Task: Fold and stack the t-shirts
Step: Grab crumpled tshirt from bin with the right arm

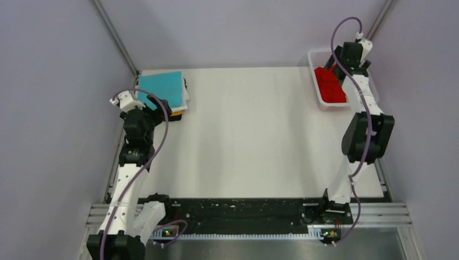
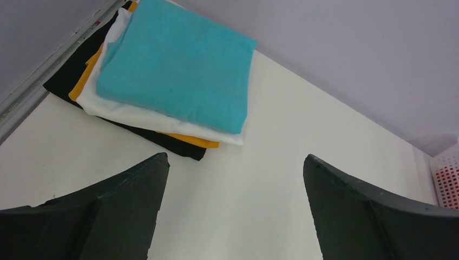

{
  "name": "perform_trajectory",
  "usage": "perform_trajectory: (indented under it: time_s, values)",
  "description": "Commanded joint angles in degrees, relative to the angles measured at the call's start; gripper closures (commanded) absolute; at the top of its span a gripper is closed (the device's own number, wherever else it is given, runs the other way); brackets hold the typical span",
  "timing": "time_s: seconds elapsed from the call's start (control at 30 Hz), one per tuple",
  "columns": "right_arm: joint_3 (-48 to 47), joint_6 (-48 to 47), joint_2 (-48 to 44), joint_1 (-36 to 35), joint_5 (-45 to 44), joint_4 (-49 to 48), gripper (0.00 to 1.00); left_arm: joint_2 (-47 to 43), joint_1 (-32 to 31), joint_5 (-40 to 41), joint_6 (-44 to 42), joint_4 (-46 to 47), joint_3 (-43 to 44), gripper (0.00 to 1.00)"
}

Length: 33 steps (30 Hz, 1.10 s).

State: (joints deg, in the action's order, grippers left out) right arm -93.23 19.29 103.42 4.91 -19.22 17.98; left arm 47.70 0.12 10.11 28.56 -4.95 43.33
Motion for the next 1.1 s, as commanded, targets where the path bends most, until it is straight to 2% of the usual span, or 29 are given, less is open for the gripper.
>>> perform_trajectory:
  time_s: [0.0, 0.2, 0.4, 0.5, 0.57, 0.63, 0.67, 0.7, 0.87, 0.97, 1.07]
  values:
    - [-14.0, 0.8, 13.3, 3.3, 2.0, 6.8, 0.04, 1.9, 0.1, 0.3, -0.5, 2.6, 3.4, 0.01]
    - [-30.2, -0.9, 31.0, 3.4, 3.9, 7.6, 0.1, 5.2, 0.1, 0.4, -0.6, 2.0, 4.9, 0.01]
    - [-39.7, -1.2, 41.6, 3.4, 3.6, 6.1, 0.16, 8.5, 0.2, -0.9, -0.5, 1.0, 6.5, 0.01]
    - [-40.4, -0.1, 44.1, 3.4, 4.6, 4.8, 0.3, 9.4, 0.1, -2.3, -0.4, 0.5, 6.8, 0.01]
    - [-40.4, 1.7, 44.6, 3.5, 4.3, 4.3, 0.5, 9.6, 0.2, -3.4, -0.5, 0.5, 6.6, 0.01]
    - [-40.6, 2.5, 44.0, 3.7, 4.5, 3.7, 0.77, 9.7, 0.2, -3.9, -0.6, 0.4, 6.3, 0.01]
    - [-40.9, 2.7, 43.3, 3.8, 4.9, 3.5, 0.98, 9.6, 0.1, -4.0, -0.7, 0.2, 6.5, 0.01]
    - [-41.0, 2.6, 42.1, 3.9, 5.3, 3.2, 1.0, 9.6, 0.2, -4.1, -0.7, -0.1, 6.6, 0.01]
    - [-41.4, -0.2, 30.3, 3.9, 9.2, 1.3, 1.0, 7.6, 0.2, -5.1, -0.6, -0.3, 6.2, 0.01]
    - [-39.9, -0.3, 21.8, 3.6, 15.8, 1.1, 1.0, 6.0, 0.1, -6.2, -0.4, 0.1, 5.3, 0.01]
    - [-34.6, -0.5, 12.7, 2.2, 21.6, -0.4, 1.0, 4.4, 0.2, -6.5, 0.3, 0.1, 4.5, 0.01]
